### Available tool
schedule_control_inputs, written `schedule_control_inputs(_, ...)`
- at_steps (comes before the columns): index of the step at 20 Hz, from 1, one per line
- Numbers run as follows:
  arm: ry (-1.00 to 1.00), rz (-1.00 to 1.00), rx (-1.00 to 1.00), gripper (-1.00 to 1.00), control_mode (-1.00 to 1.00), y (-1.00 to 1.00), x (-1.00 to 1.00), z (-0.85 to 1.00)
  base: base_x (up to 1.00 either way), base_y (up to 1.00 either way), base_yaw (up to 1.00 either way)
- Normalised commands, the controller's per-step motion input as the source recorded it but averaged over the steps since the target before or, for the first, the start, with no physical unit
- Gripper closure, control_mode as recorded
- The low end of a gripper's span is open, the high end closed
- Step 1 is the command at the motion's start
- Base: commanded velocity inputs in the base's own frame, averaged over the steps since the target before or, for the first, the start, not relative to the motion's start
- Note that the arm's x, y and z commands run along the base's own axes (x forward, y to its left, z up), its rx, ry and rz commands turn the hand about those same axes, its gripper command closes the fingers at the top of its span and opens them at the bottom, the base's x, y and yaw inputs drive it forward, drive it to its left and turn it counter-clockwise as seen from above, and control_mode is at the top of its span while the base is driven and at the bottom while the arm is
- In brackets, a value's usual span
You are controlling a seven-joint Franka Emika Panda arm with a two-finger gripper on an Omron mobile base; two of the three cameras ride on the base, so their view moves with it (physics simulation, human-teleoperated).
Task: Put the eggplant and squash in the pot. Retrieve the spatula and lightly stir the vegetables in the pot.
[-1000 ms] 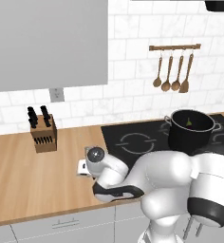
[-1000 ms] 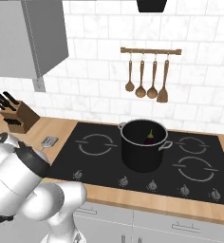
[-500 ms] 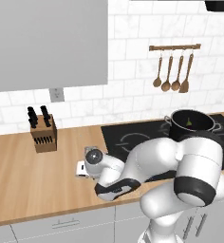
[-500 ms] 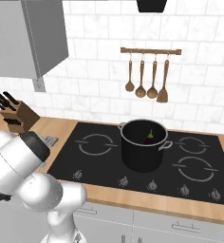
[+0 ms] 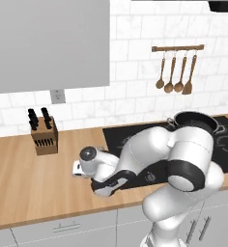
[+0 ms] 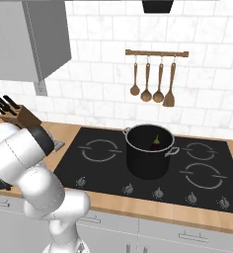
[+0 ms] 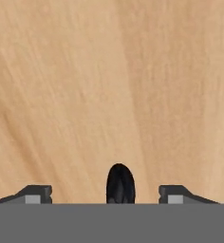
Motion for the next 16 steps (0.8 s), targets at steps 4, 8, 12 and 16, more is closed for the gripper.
schedule_control_inputs(4, 0.03, 0.00, 0.00, 1.00, -1.00, 0.20, 0.00, -0.33, 0.00, 0.00, 0.00)
schedule_control_inputs(8, 0.00, 0.00, 0.00, 1.00, -1.00, 0.03, -0.01, -0.07, 0.00, 0.00, 0.00)
schedule_control_inputs(12, -0.01, 0.00, 0.00, 1.00, -1.00, -0.03, -0.13, 0.00, 0.00, 0.00, 0.00)
schedule_control_inputs(16, -0.10, -0.03, 0.00, 1.00, -1.00, -0.07, -0.28, 0.33, 0.00, 0.00, 0.00)
